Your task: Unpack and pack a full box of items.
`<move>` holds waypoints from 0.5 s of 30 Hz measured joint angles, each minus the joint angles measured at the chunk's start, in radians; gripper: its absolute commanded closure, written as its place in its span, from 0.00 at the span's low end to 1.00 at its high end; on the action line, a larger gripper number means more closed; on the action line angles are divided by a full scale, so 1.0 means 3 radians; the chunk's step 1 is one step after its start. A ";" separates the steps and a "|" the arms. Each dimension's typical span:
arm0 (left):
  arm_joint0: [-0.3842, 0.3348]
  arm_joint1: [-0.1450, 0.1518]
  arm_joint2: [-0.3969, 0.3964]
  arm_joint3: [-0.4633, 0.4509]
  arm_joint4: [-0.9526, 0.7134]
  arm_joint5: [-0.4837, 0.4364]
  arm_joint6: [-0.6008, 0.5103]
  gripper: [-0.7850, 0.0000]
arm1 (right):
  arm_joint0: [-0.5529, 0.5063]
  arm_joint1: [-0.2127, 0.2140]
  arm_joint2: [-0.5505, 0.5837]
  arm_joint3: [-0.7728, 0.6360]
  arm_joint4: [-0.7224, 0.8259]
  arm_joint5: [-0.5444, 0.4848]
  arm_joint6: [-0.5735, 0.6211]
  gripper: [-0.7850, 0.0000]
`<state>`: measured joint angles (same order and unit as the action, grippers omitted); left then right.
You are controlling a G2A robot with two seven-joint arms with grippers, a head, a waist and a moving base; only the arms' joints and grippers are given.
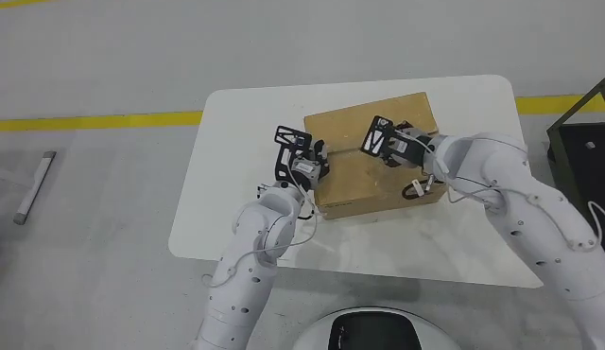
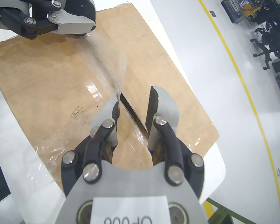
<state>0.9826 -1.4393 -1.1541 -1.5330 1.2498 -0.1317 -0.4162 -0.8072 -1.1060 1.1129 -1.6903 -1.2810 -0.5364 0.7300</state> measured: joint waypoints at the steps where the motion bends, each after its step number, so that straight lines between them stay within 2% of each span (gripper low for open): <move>1: -0.0001 0.0000 0.0002 0.0003 -0.0003 -0.0002 -0.0001 1.00 | -0.0001 0.0004 0.0020 -0.0011 -0.0013 0.0000 0.0009 0.57; 8: -0.0008 0.0002 0.0014 0.0008 -0.0005 -0.0017 0.0002 1.00 | -0.0044 0.0041 0.0201 -0.0075 -0.0142 -0.0007 -0.0007 0.52; 13: -0.0009 0.0003 0.0018 0.0007 -0.0009 -0.0023 0.0011 1.00 | -0.0110 0.0070 0.0412 -0.0159 -0.0054 0.0063 0.0023 0.37; 15: -0.0009 0.0004 0.0019 0.0007 -0.0010 -0.0023 0.0011 1.00 | -0.0144 0.0086 0.0522 -0.0201 -0.0041 0.0093 0.0057 0.26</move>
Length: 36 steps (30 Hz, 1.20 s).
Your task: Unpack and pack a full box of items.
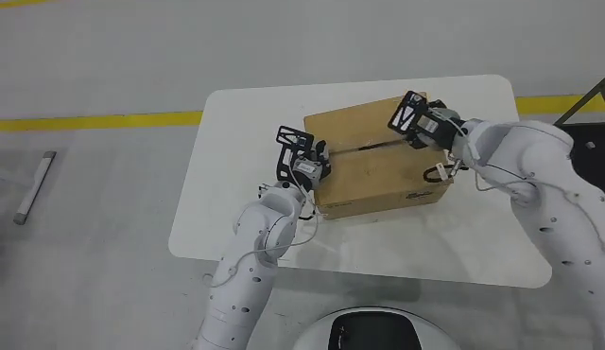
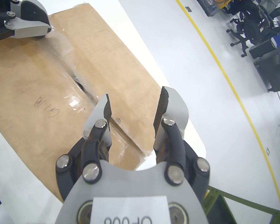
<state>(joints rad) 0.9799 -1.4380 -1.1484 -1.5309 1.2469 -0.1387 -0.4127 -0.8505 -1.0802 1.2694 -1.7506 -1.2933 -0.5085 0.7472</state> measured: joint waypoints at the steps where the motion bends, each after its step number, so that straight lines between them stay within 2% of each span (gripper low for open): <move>1: 0.0000 0.0000 0.0001 0.0000 0.0000 0.0000 0.0000 1.00 | -0.0016 0.0007 0.0055 -0.0009 0.0014 0.0022 0.0009 0.27; 3: -0.0001 0.0001 0.0004 -0.0006 0.0000 -0.0004 0.0000 1.00 | -0.0064 0.0018 0.0220 -0.0014 0.0145 0.0162 0.0007 0.25; 4: -0.0002 0.0001 0.0005 -0.0010 0.0000 -0.0004 0.0002 1.00 | -0.0092 0.0018 0.0301 -0.0016 0.0257 0.0258 0.0002 0.11; 5: -0.0003 0.0001 0.0005 -0.0016 -0.0002 -0.0004 0.0003 1.00 | -0.0134 0.0014 0.0414 -0.0024 0.0455 0.0420 -0.0003 0.00; 6: -0.0003 0.0002 0.0005 -0.0021 -0.0004 -0.0003 0.0003 0.98 | -0.0169 0.0008 0.0499 -0.0035 0.0650 0.0568 -0.0004 0.00; 8: -0.0003 0.0002 0.0004 -0.0031 -0.0009 -0.0001 0.0003 0.80 | -0.0236 -0.0010 0.0663 -0.0050 0.1163 0.0881 -0.0001 0.00; 9: -0.0001 0.0003 0.0002 -0.0038 -0.0012 0.0000 0.0005 0.70 | -0.0273 -0.0020 0.0766 -0.0051 0.1534 0.1063 0.0005 0.00; 10: 0.0000 0.0003 0.0001 -0.0045 -0.0015 0.0000 0.0008 0.54 | -0.0299 -0.0026 0.0839 -0.0044 0.1800 0.1181 0.0006 0.00; 11: 0.0002 0.0003 0.0000 -0.0052 -0.0021 0.0002 0.0009 0.16 | -0.0325 -0.0032 0.0908 -0.0031 0.2056 0.1291 0.0001 0.00; 12: 0.0003 0.0003 -0.0002 -0.0063 -0.0027 0.0007 0.0012 0.00 | -0.0359 -0.0041 0.0994 -0.0012 0.2385 0.1428 -0.0018 0.00; 16: 0.0009 0.0004 -0.0013 -0.0094 -0.0058 0.0022 0.0033 0.00 | -0.0471 -0.0061 0.1157 0.0006 0.3274 0.1656 0.0001 0.00; 20: 0.0019 0.0005 -0.0028 -0.0138 -0.0088 0.0042 0.0042 0.00 | -0.0584 -0.0046 0.1174 -0.0038 0.3632 0.1550 0.0236 0.00; 23: 0.0036 0.0006 -0.0044 -0.0188 -0.0124 0.0059 0.0054 0.00 | -0.0645 -0.0024 0.1178 -0.0078 0.3483 0.1401 0.0367 0.00; 30: 0.0074 0.0013 -0.0080 -0.0299 -0.0192 0.0056 0.0051 0.00 | -0.0661 -0.0017 0.1166 -0.0114 0.3446 0.1368 0.0358 0.00; 36: 0.0080 0.0017 -0.0080 -0.0317 -0.0193 0.0051 0.0059 0.00 | -0.0754 0.0042 0.1043 -0.0284 0.2680 0.0945 0.0564 0.00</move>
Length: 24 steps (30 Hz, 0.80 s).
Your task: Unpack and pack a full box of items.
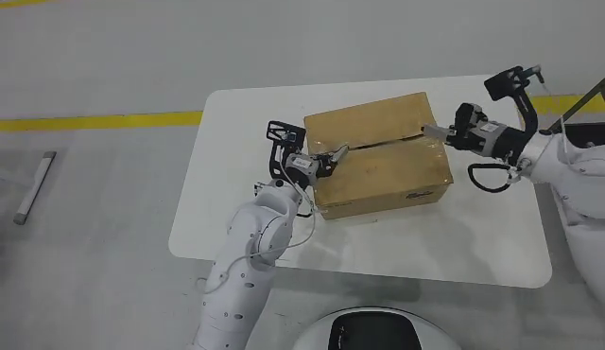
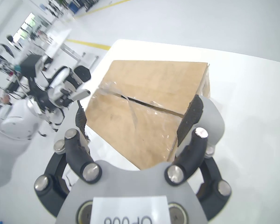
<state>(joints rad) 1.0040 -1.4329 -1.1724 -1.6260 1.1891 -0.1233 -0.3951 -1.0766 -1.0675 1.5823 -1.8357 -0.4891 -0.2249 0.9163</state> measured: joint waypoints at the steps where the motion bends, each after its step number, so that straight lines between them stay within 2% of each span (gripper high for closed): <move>1: 0.0000 0.0000 0.0000 -0.0001 0.0002 0.0002 0.0004 0.00 | -0.0019 0.0007 -0.0020 -0.0009 -0.0062 -0.0062 0.0034 0.00; 2: 0.0000 0.0001 0.0000 -0.0002 0.0004 0.0005 0.0008 0.00 | -0.0044 0.0015 -0.0042 -0.0013 -0.0124 -0.0130 0.0070 0.18; 3: 0.0000 0.0001 0.0000 -0.0003 0.0005 0.0009 0.0012 0.00 | -0.0065 0.0019 -0.0057 -0.0011 -0.0149 -0.0164 0.0085 0.44; 4: 0.0000 0.0002 -0.0001 -0.0004 0.0008 0.0013 0.0015 0.00 | -0.0084 0.0022 -0.0072 -0.0009 -0.0149 -0.0186 0.0091 0.51; 13: 0.0004 0.0005 0.0001 -0.0008 0.0017 0.0021 0.0048 0.00 | -0.0082 0.0047 -0.0296 0.0063 -0.0216 -0.0316 0.0293 0.58; 16: 0.0005 0.0007 0.0001 -0.0010 0.0020 0.0025 0.0058 0.00 | -0.0043 0.0050 -0.0389 0.0115 -0.0312 -0.0360 0.0268 0.67; 19: 0.0009 0.0008 -0.0001 -0.0015 0.0023 0.0032 0.0058 0.03 | -0.0003 0.0050 -0.0462 0.0173 -0.0340 -0.0355 0.0224 0.96; 20: 0.0011 0.0009 -0.0002 -0.0017 0.0023 0.0034 0.0058 0.05 | 0.0015 0.0051 -0.0491 0.0195 -0.0372 -0.0358 0.0220 1.00; 24: 0.0014 0.0011 -0.0004 -0.0020 0.0023 0.0034 0.0058 0.09 | 0.0083 0.0059 -0.0567 0.0234 -0.0512 -0.0395 0.0223 1.00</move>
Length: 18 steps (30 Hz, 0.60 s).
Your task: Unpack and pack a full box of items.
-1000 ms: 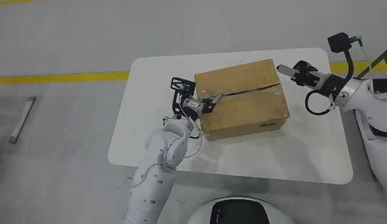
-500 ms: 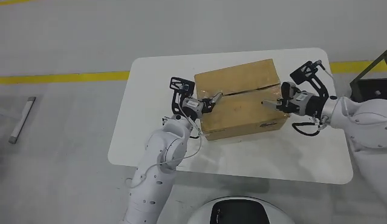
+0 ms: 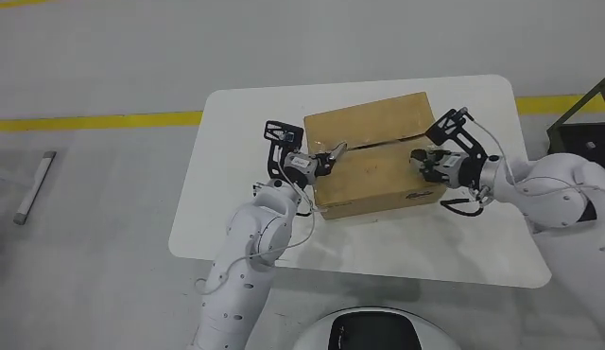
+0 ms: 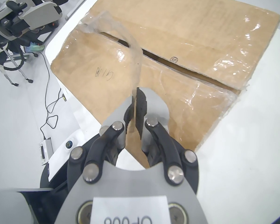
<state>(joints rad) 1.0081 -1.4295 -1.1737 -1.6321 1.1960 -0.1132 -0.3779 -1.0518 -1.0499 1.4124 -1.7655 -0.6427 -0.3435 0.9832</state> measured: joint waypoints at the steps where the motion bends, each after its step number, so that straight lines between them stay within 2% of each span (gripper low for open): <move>1: 0.0000 0.0000 -0.0001 0.0000 -0.0003 -0.0001 0.0003 0.08 | 0.0015 0.0003 -0.0012 0.0000 -0.0046 -0.0017 -0.0002 1.00; 7: -0.0034 -0.0001 -0.0005 0.0039 -0.0043 -0.0001 0.0008 0.13 | 0.0096 0.0034 -0.0057 -0.0092 -0.0601 -0.0225 -0.0153 1.00; 10: -0.0067 -0.0005 0.0007 0.0069 -0.0063 0.0008 0.0013 0.28 | 0.0099 0.0049 -0.0073 -0.0153 -0.0952 -0.0361 -0.0348 1.00; 12: -0.0093 -0.0009 0.0020 0.0100 -0.0074 0.0016 0.0027 0.29 | 0.0100 0.0062 -0.0091 -0.0197 -0.1235 -0.0482 -0.0488 1.00; 14: -0.0117 -0.0014 0.0035 0.0129 -0.0079 0.0023 0.0038 0.45 | 0.0099 0.0074 -0.0115 -0.0238 -0.1504 -0.0611 -0.0605 1.00; 15: -0.0133 -0.0017 0.0047 0.0147 -0.0086 0.0029 0.0048 0.49 | 0.0089 0.0079 -0.0121 -0.0258 -0.1632 -0.0665 -0.0699 1.00; 18: -0.0173 -0.0026 0.0080 0.0196 -0.0100 0.0040 0.0068 0.54 | 0.0065 0.0098 -0.0132 -0.0299 -0.1973 -0.0802 -0.0907 1.00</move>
<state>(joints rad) 0.9563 -1.4373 -1.1496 -1.5734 1.1661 -0.1013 -0.3574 -1.0324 -1.0206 1.3727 -1.8553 -1.2347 -0.5840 0.7111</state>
